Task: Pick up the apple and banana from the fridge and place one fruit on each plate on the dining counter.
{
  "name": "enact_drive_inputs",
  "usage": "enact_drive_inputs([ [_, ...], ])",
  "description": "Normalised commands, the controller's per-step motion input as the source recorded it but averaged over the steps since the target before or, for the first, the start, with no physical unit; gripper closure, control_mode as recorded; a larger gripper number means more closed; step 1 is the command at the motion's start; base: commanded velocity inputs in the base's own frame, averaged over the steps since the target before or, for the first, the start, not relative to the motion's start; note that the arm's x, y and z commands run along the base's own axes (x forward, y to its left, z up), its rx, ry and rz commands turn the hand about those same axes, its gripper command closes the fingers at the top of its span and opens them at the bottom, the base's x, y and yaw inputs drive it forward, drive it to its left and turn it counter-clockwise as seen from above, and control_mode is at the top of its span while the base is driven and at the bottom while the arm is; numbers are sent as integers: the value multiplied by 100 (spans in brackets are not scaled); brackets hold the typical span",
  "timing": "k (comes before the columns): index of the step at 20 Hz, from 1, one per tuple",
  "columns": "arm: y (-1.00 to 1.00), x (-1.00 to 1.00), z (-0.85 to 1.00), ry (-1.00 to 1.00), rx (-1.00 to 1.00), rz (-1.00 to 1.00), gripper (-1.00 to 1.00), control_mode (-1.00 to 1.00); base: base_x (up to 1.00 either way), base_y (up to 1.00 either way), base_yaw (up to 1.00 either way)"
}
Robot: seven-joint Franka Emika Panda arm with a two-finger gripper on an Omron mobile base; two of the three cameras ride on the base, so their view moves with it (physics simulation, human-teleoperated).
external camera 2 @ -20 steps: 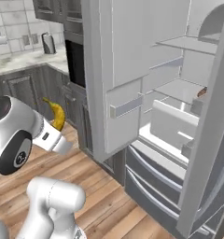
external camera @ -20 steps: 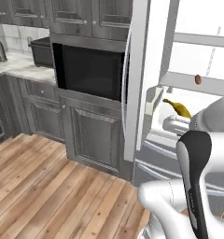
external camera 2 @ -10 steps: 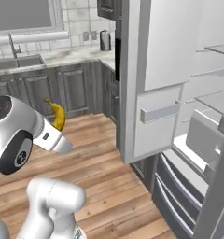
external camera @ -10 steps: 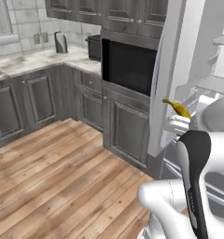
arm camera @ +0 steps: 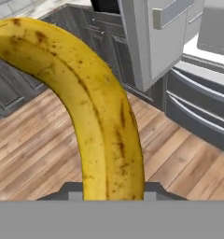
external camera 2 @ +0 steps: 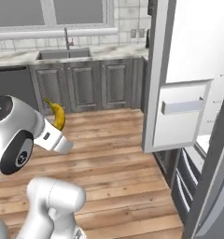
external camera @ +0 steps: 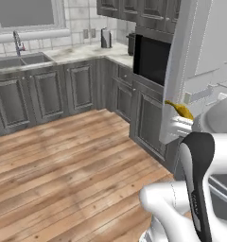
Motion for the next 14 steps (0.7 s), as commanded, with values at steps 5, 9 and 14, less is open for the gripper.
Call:
enact_drive_inputs([
  [5, 0, 0, 0, 0, 0, 0, 100, 100, -86, 1, 38],
  [9, 0, 0, 0, 0, 0, 0, 100, 100, -63, 31, 28],
  [14, 0, 0, 0, 0, 0, 0, 100, 100, -51, 50, 28],
])
